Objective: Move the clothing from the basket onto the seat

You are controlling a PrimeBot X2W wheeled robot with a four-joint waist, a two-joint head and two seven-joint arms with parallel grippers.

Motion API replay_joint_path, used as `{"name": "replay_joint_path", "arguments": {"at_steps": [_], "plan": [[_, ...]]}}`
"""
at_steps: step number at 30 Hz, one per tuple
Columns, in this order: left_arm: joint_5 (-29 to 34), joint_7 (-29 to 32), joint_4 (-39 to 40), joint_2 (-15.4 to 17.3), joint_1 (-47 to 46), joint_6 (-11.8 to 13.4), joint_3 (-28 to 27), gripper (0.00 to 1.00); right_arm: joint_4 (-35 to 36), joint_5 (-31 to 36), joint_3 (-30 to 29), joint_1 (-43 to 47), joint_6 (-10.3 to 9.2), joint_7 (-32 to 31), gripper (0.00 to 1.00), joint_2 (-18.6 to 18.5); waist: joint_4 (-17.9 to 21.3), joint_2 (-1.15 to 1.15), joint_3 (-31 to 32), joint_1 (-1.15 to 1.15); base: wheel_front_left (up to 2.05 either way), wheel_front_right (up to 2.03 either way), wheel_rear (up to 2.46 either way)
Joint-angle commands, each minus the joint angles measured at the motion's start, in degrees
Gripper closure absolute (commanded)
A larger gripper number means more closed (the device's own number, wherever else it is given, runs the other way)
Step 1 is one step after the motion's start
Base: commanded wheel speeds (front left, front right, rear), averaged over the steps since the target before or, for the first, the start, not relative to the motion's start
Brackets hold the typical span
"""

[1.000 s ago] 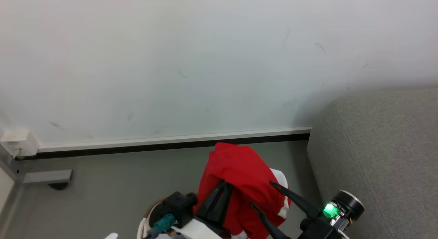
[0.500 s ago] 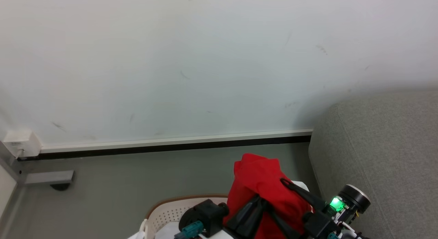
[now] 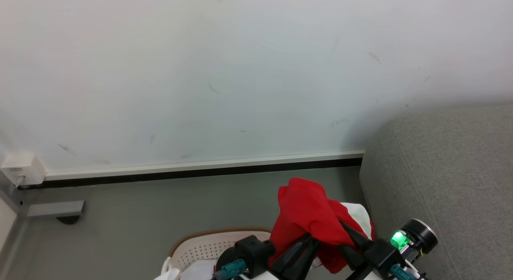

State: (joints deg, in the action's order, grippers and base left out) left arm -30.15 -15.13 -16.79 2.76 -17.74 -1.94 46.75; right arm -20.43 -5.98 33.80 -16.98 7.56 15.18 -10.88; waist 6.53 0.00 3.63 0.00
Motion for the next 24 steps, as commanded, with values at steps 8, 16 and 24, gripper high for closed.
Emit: {"name": "replay_joint_path", "arguments": {"at_steps": [8, 16, 24], "plan": [[0.79, -0.02, -1.16, 0.23, 0.30, 0.55, -1.47, 0.00, 0.81, -3.07, -5.93, 2.42, -0.15, -0.04, 1.00, -0.20, 0.84, 0.00, -0.55, 0.00, 0.00, 0.00, 0.00], [2.13, -0.03, -2.45, 0.23, 0.55, 0.56, -2.28, 0.00, 2.84, -3.82, -11.09, 2.25, -0.15, -0.04, 1.00, -1.55, 5.74, 0.00, -1.24, 0.00, 0.00, 0.00, 0.00], [3.58, -0.03, -3.01, 0.23, -0.28, 0.42, -3.23, 0.00, 4.00, -4.84, -15.84, 3.01, -0.15, -0.04, 1.00, -3.13, 10.71, 0.00, -2.19, 0.00, 0.00, 0.00, 0.00]]}}
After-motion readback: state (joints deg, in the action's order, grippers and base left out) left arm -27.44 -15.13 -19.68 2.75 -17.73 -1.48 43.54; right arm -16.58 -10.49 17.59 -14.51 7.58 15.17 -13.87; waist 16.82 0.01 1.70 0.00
